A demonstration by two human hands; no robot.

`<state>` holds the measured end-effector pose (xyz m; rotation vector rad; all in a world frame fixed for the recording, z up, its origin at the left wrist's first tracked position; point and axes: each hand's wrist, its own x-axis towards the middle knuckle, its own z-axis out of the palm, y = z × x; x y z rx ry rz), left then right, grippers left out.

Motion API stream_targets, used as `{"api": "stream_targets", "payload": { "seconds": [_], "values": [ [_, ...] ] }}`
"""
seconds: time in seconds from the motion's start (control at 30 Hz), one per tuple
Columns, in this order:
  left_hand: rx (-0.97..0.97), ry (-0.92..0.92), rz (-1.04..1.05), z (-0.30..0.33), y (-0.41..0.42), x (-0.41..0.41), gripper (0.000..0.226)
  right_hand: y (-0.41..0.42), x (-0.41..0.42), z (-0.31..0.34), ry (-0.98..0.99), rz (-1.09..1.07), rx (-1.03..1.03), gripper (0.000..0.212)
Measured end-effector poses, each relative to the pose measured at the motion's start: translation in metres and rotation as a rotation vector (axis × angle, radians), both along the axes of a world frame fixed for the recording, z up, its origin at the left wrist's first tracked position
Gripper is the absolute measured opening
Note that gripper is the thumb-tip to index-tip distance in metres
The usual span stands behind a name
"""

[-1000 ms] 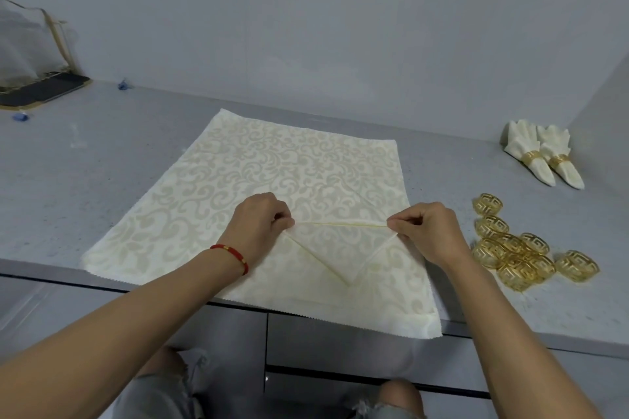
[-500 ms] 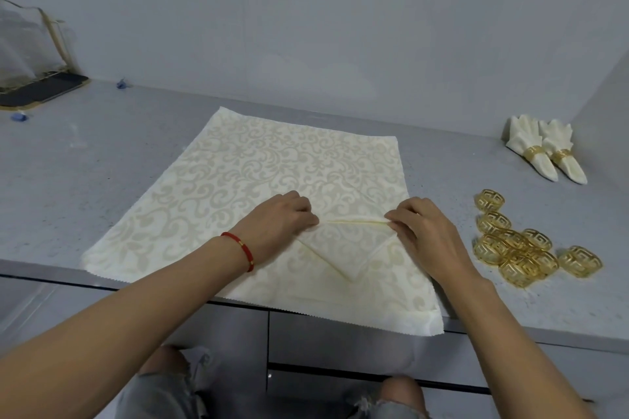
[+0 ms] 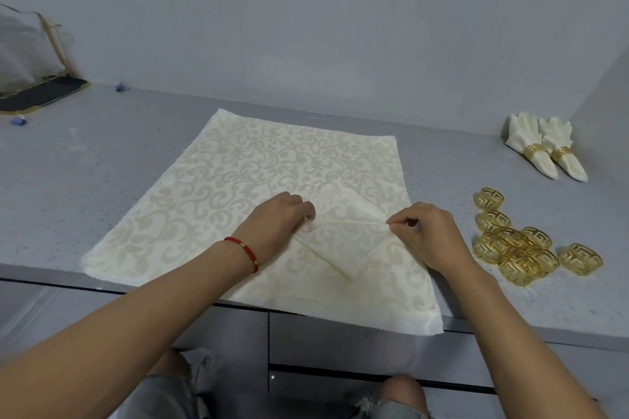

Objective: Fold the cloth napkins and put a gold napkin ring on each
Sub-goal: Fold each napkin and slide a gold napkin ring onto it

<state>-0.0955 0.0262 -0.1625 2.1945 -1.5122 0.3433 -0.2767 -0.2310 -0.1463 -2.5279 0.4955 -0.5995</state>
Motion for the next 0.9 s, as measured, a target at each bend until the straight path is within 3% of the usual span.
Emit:
{"api": "stream_targets", "payload": {
  "seconds": [0.1, 0.2, 0.3, 0.43, 0.57, 0.67, 0.77, 0.9],
  "values": [
    [0.001, -0.045, -0.014, 0.001, -0.001, 0.000, 0.027, 0.006, 0.002, 0.003, 0.035, -0.060, 0.061, 0.011],
    [0.014, -0.078, -0.054, 0.003, -0.002, -0.001, 0.028, 0.023, -0.001, 0.010, -0.043, -0.018, -0.330, 0.015],
    [0.018, -0.071, -0.068, 0.003, -0.001, -0.002, 0.027, 0.054, -0.009, 0.017, -0.038, 0.234, -0.562, 0.022],
    [0.021, -0.098, -0.052, 0.005, 0.000, -0.002, 0.025, 0.065, -0.019, 0.003, 0.165, 0.343, -0.610, 0.036],
    [0.061, -0.110, -0.052, 0.003, 0.001, 0.005, 0.037, 0.066, -0.031, 0.010, 0.225, 0.345, -0.540, 0.025],
    [0.077, -0.058, -0.083, 0.006, 0.001, 0.012, 0.038, 0.078, -0.037, 0.019, 0.297, 0.336, -0.578, 0.044],
    [0.114, 0.010, -0.115, 0.011, 0.001, 0.019, 0.028, 0.084, -0.036, 0.017, 0.281, 0.290, -0.628, 0.053],
    [0.275, 0.119, -0.140, 0.025, 0.012, 0.022, 0.036, 0.086, -0.027, 0.004, 0.105, 0.179, -0.652, 0.040]
  ]
}}
